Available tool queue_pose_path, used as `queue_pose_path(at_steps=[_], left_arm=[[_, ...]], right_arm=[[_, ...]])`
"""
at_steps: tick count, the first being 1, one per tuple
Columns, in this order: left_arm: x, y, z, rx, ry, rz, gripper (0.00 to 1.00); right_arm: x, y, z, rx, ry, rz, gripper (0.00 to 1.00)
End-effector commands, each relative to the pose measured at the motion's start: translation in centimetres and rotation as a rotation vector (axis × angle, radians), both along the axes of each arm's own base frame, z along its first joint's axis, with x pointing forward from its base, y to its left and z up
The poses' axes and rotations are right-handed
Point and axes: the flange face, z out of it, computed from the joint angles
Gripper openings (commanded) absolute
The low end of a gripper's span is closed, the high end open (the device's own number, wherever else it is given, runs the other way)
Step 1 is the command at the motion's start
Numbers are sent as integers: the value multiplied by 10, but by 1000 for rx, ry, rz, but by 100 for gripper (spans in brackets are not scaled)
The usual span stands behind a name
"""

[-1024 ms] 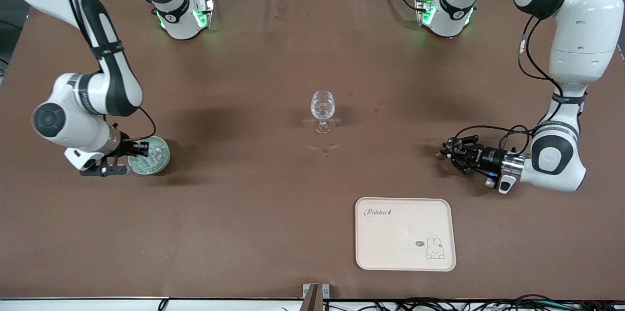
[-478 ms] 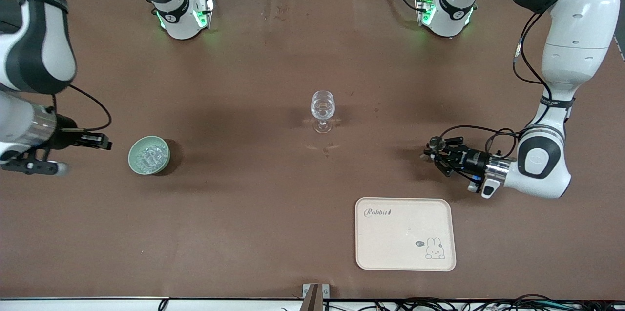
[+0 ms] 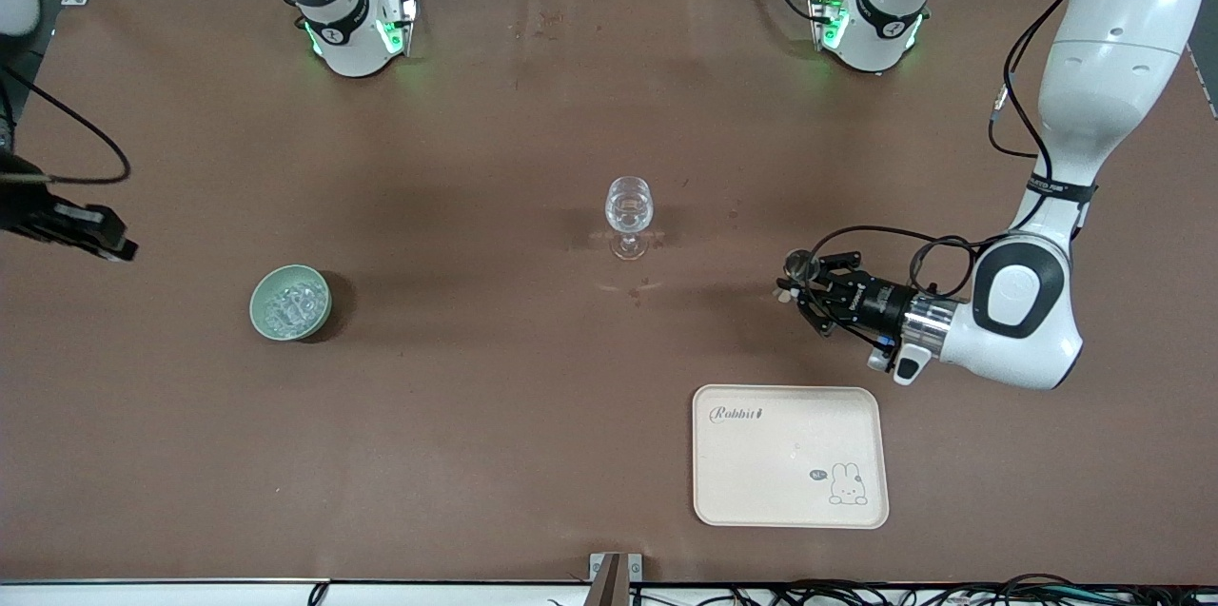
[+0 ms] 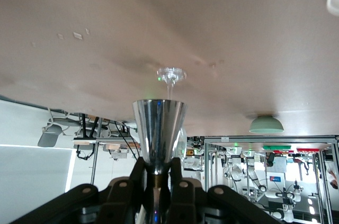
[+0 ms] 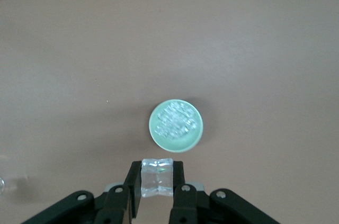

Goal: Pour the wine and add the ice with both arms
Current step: 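Carry the silver jigger with the left gripper over the wine glass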

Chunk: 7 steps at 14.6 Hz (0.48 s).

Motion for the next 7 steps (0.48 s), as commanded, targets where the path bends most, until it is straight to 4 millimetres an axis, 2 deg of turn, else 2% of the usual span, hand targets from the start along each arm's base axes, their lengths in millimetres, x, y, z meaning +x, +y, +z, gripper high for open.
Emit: queue_pose_path(at_steps=[1, 4, 7], left_arm=[[-19, -50, 50, 91, 6, -2, 1], [-38, -94, 80, 140, -16, -23, 1], [-66, -140, 87, 226, -47, -37, 1]], right_arm=[[-17, -3, 28, -9, 61, 19, 0], [-22, 0, 45, -13, 71, 25, 0], [-22, 3, 44, -10, 75, 27, 1]])
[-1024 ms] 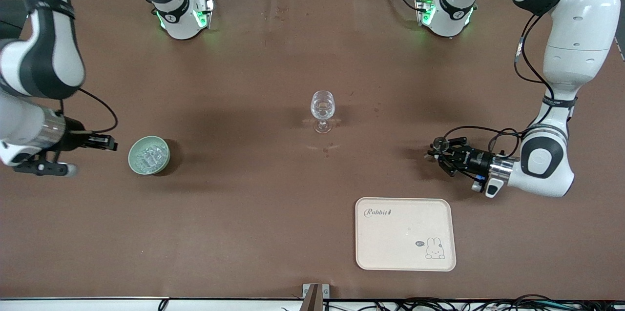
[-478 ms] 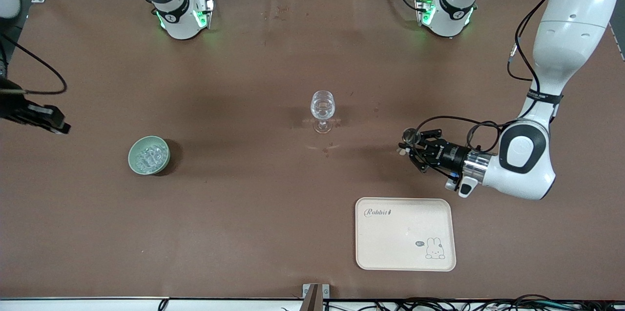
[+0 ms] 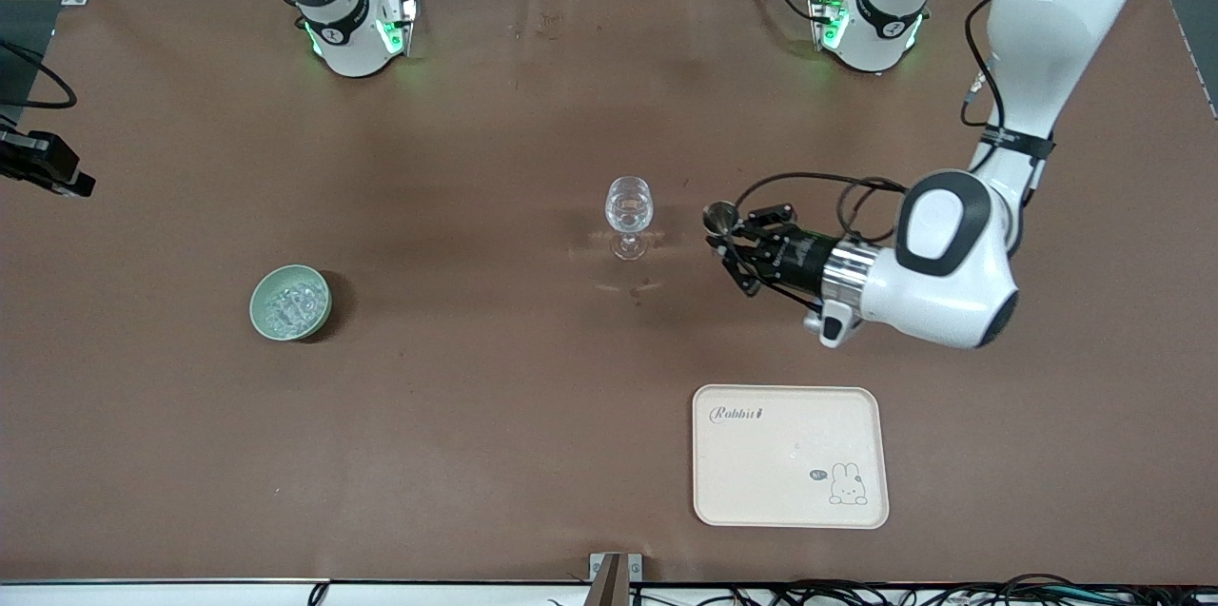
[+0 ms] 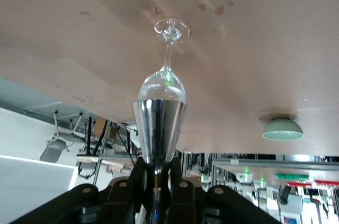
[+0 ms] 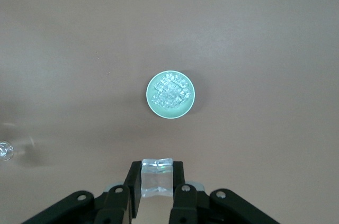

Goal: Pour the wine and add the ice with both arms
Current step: 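Carry the silver jigger with the left gripper over the wine glass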

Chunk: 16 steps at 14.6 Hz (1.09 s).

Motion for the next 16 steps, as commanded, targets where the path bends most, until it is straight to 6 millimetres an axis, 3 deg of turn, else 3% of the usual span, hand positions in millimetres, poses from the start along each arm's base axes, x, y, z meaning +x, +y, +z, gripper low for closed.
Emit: queue_pose_path(at_steps=[1, 2, 7, 11, 16], left_arm=[[-31, -24, 6, 115, -42, -16, 1], [-34, -24, 6, 145, -50, -16, 1], [-63, -71, 8, 276, -93, -54, 1], [-73, -84, 15, 356, -114, -56, 1], [-86, -105, 15, 463, -146, -58, 1]], right_arm=[[2, 1, 1, -10, 9, 12, 1], [3, 2, 1, -11, 5, 8, 1], [4, 5, 2, -15, -6, 11, 1], [3, 1, -3, -10, 12, 11, 1], [2, -22, -7, 6, 15, -25, 1]])
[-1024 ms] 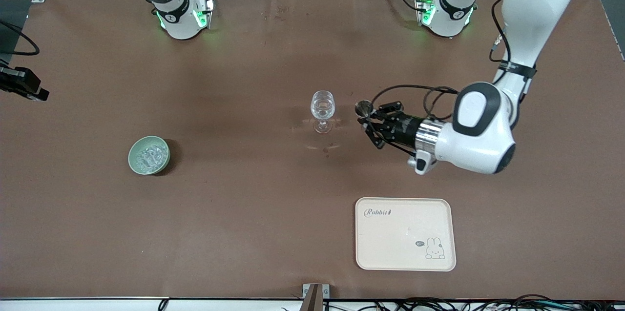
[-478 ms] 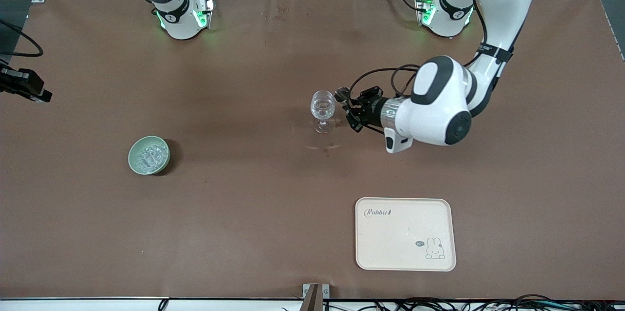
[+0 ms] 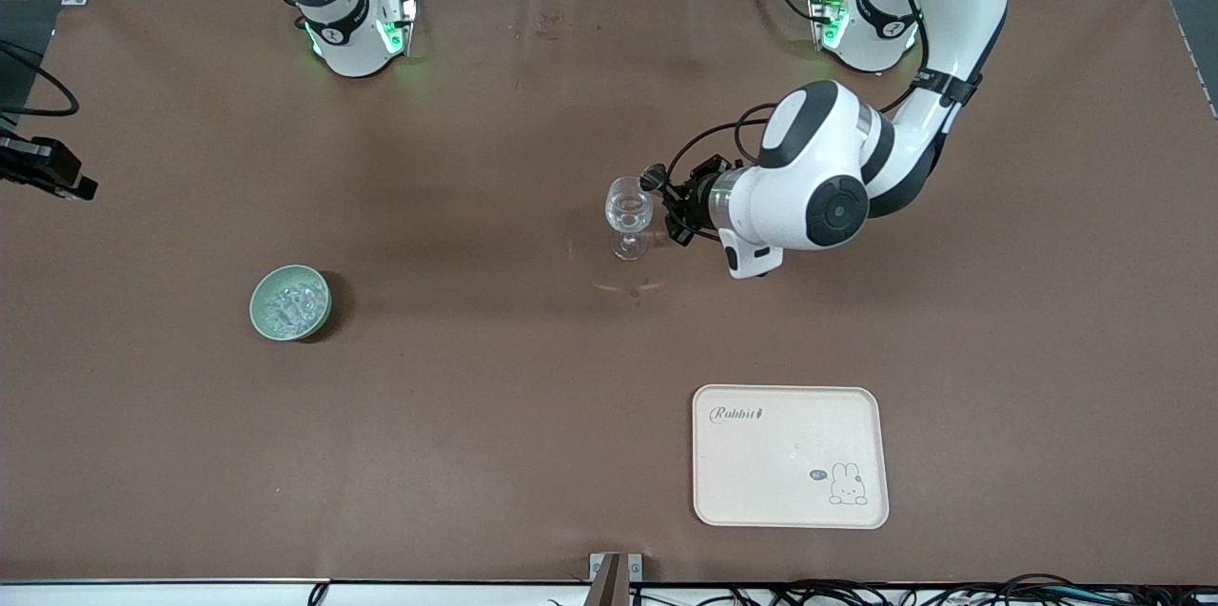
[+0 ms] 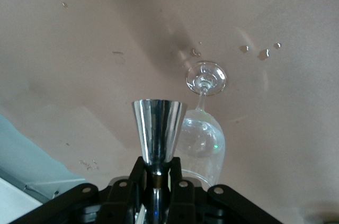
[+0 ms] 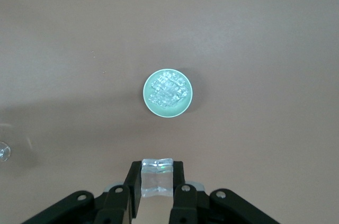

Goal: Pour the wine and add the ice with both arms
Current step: 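Carry the silver jigger with the left gripper over the wine glass, then tilt the jigger with the left gripper to pour into the glass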

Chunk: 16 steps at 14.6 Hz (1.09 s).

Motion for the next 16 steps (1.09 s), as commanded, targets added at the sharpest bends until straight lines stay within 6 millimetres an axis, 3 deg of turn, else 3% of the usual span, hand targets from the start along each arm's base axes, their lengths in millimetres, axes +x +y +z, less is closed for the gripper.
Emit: queue_pose_path(at_steps=[1, 6, 11, 16], left_arm=[[-8, -7, 8, 40, -29, 8, 1], [-16, -25, 10, 135, -82, 22, 1], [-15, -25, 8, 147, -85, 32, 1], [3, -22, -3, 59, -21, 51, 1]], right_arm=[[-1, -7, 2, 7, -2, 1, 1], [0, 3, 1, 4, 2, 18, 1], [0, 4, -1, 5, 5, 21, 1], [0, -3, -2, 6, 3, 15, 1]])
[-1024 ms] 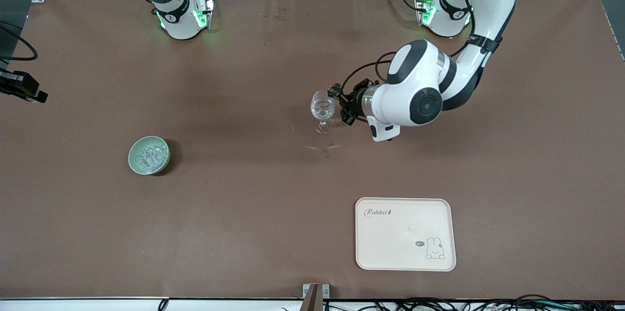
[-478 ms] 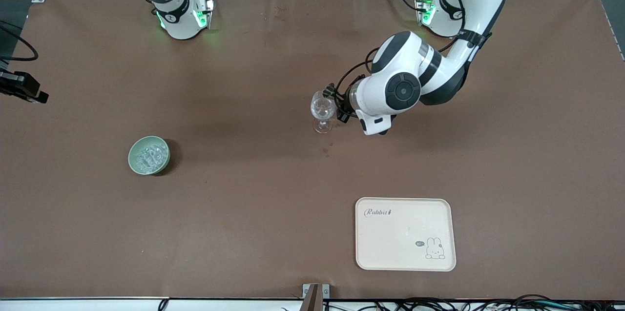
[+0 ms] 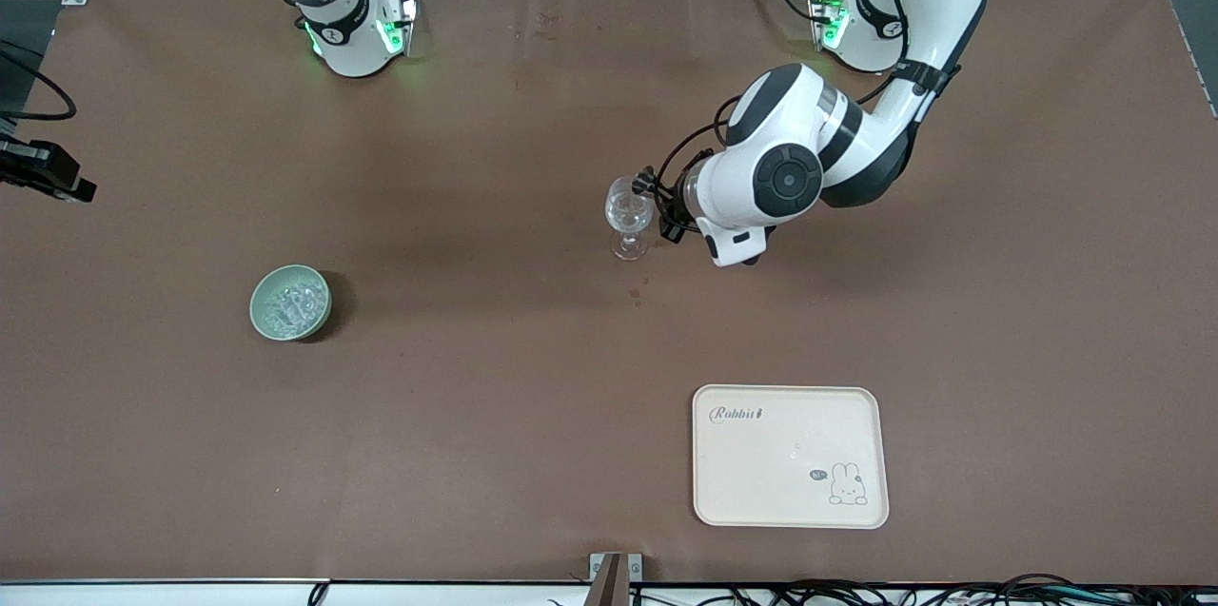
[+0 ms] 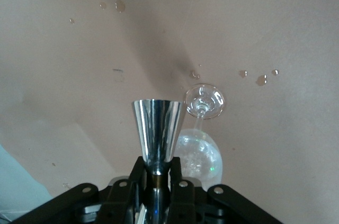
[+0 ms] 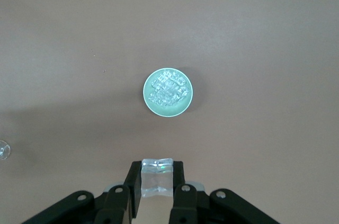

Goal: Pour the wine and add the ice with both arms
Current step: 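Tilt the jigger with the left gripper to pour into the glass, then move the jigger with the left gripper to the white tray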

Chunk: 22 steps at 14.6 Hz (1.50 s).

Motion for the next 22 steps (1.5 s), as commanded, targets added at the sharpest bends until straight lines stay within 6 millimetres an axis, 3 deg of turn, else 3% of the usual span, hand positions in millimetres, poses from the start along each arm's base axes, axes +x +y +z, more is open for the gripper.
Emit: queue_pose_path(at_steps=[1, 4, 6, 9, 11, 13, 15, 19, 22], left_arm=[[20, 3, 5, -132, 38, 17, 1], [63, 58, 5, -364, 93, 118, 1], [91, 99, -8, -465, 110, 197, 1], [148, 160, -23, -617, 91, 335, 1], [174, 183, -30, -673, 75, 399, 1], [202, 218, -48, -706, 28, 449, 1], [219, 264, -79, -728, -34, 545, 1], [226, 307, -148, -842, -114, 619, 1], [228, 322, -185, -839, -200, 673, 1]], right_arm=[[-2, -7, 1, 1, -2, -1, 1], [-2, -6, 1, 1, -1, 2, 1], [-2, -6, 1, 1, -1, 2, 1], [0, -7, -1, -3, -7, 7, 1], [1, -7, -2, -4, -9, 19, 1], [1, -7, -6, -4, 2, 21, 1], [2, -2, -10, -3, 8, 28, 1], [5, 40, -17, 0, 20, 83, 1], [7, 103, -24, 2, 35, 51, 0]])
